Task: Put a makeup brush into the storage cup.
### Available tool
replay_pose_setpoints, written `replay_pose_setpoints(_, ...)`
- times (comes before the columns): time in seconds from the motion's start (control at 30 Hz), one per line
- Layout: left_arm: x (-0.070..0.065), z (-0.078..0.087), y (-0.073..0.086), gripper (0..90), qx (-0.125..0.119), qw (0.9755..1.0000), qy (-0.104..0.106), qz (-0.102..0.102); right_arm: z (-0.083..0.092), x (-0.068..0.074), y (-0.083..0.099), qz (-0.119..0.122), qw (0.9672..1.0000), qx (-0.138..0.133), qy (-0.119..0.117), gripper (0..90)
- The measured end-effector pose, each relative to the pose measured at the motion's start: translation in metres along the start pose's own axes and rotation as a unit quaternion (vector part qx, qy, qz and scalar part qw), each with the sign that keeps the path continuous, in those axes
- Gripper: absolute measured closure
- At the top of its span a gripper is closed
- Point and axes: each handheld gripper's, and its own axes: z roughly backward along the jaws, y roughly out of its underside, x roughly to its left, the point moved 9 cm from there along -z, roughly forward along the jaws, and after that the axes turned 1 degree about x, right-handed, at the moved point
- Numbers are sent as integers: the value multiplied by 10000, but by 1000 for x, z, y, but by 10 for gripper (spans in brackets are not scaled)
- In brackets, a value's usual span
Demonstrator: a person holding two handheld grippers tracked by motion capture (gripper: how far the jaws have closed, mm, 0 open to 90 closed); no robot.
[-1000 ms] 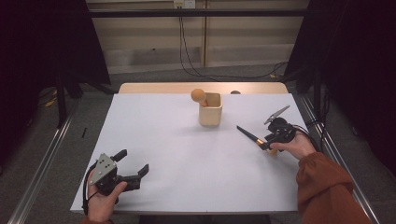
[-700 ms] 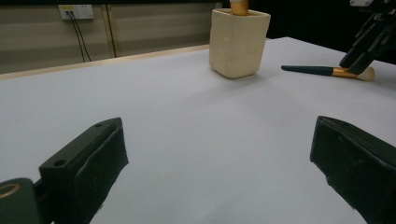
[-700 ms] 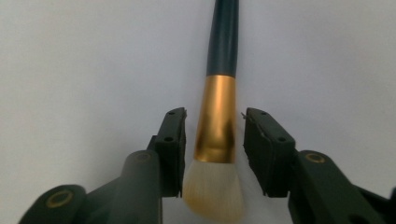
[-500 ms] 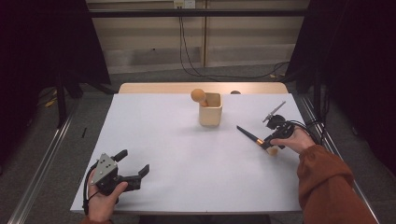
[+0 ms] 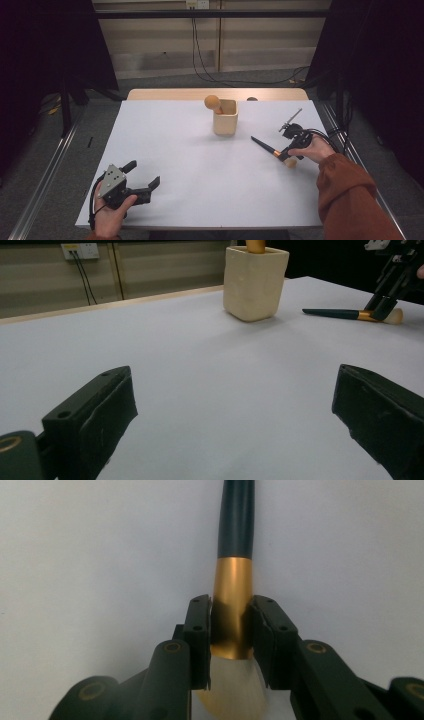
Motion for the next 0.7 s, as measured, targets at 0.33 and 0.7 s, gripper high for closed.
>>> replay_pose_setpoints(0.33, 0, 0, 0, 39, 22, 10000, 16, -9, -1, 3, -3, 266, 9988, 356, 194, 714)
replay_pose_setpoints(0.7, -1, -1, 0, 39, 17, 10000, 61, -31, -6, 6, -4, 431, 9960, 623, 471, 716)
